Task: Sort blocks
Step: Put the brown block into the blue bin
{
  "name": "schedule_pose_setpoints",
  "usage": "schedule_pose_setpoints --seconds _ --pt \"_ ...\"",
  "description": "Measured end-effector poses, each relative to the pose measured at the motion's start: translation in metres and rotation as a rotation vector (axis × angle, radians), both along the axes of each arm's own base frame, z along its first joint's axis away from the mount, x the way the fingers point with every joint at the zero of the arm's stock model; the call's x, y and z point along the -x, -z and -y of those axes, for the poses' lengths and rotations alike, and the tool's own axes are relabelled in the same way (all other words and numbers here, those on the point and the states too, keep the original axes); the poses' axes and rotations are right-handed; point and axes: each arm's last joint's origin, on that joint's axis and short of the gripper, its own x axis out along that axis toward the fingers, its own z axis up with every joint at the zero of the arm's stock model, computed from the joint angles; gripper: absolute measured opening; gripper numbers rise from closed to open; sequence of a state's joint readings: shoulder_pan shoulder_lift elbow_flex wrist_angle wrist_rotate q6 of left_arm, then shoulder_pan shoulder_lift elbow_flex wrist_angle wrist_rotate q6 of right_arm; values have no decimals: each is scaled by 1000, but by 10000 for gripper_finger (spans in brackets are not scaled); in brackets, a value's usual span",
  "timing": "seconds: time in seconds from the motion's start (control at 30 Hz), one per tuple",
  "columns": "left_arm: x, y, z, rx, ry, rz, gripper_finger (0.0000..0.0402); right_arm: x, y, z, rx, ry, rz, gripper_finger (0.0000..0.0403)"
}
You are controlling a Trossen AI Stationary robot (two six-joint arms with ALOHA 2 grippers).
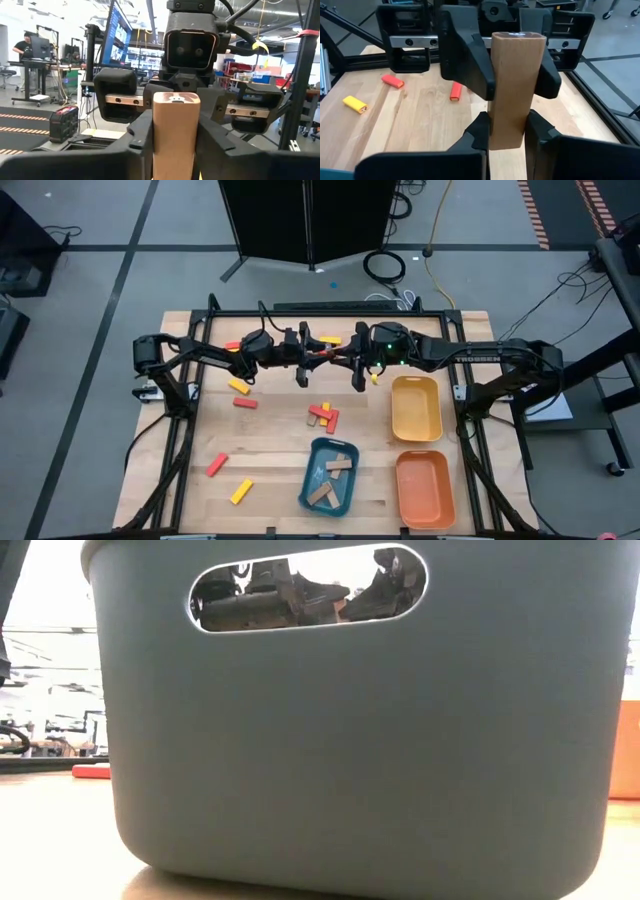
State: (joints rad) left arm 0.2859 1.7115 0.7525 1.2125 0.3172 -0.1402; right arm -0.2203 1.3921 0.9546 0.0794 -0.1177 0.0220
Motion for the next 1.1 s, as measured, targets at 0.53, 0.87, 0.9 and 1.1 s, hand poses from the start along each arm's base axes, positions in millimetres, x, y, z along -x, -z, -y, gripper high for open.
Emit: schedule_pose_setpoints --seconds 0.53,0.87,0.9,1.1 --pt "0 1 0 12 2 -29 85 8 -6 -1 72 -10 -23 94" --pt "12 -17 8 29 -8 -155 85 39 -26 -7 103 -18 -66 149" --pt "14 -20 10 35 -14 -169 85 41 -26 -8 95 -17 -78 150" --pt "22 -30 34 70 -102 -269 85 47 -24 -10 40 -11 -120 148"
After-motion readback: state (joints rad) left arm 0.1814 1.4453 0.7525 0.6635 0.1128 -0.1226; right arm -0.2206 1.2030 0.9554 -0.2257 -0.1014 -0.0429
